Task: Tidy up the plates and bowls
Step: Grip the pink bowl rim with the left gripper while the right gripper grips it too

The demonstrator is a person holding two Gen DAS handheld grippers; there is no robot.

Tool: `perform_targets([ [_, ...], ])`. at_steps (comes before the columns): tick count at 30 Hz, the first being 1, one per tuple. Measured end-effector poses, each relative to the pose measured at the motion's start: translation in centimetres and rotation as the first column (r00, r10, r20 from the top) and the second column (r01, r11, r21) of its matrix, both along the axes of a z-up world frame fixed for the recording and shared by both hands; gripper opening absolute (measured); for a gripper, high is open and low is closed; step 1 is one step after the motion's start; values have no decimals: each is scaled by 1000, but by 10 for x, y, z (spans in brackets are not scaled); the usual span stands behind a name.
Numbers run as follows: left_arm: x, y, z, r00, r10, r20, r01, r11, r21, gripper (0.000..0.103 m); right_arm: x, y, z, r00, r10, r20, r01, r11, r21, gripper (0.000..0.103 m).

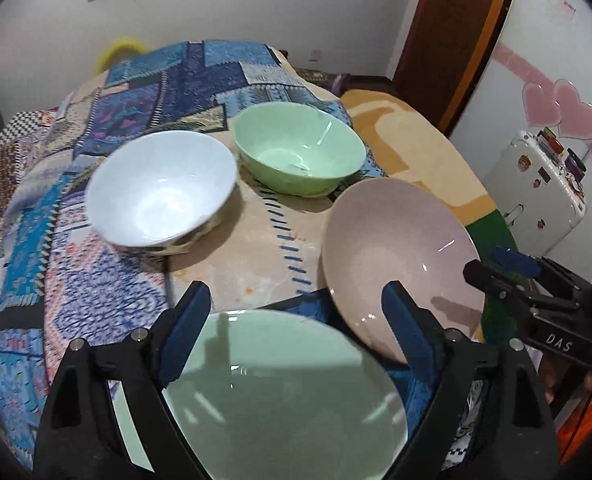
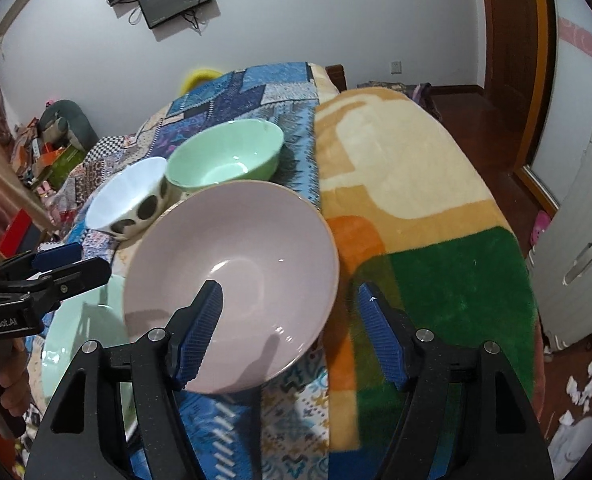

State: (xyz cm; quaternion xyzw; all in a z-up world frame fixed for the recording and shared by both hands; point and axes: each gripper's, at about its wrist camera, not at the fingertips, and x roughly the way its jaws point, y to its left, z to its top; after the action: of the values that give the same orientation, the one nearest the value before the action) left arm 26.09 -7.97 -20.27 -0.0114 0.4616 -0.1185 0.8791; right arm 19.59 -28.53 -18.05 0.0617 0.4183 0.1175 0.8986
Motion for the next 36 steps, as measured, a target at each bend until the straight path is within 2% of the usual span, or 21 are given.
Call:
perform_targets([
  [4, 10, -10, -11, 1000, -22, -22, 22, 1000, 2, 70, 2, -4, -7, 1000, -9, -12, 9, 1000, 15, 66],
  [6, 15, -15, -17, 998, -37, -42, 37, 999, -2, 64, 2, -5, -10, 1000, -6, -23, 6, 1000, 29, 55],
  [9, 20, -23, -25, 996, -62, -69, 62, 998, 0, 53, 5, -7, -16, 999, 7, -51, -4, 998, 57, 44],
  [13, 25, -30, -34, 991, -84, -101, 83, 996, -10, 33, 8, -6, -24, 996, 32, -79, -26, 996, 83, 25],
  [15, 25, -34, -38, 989, -92, -112, 91, 996, -12, 26, 7, -7, -26, 997, 26, -77, -20, 996, 84, 20],
  [17, 25, -36, -41, 989, -92, -115, 91, 996, -14, 18, 5, -7, -24, 997, 26, -72, -20, 996, 85, 19],
  [23, 22, -43, -37, 992, -83, -92, 85, 996, 26, 18, 4, -8, -21, 997, 13, -81, -7, 997, 71, 19],
  [29, 18, -47, -26, 994, -84, -76, 85, 996, 11, 18, -2, -13, -12, 997, -1, -72, 6, 998, 67, 19],
  [36, 2, -47, -9, 994, -90, -57, 90, 996, -11, 18, -14, -9, 14, 1000, -5, -20, 6, 999, 51, 19],
])
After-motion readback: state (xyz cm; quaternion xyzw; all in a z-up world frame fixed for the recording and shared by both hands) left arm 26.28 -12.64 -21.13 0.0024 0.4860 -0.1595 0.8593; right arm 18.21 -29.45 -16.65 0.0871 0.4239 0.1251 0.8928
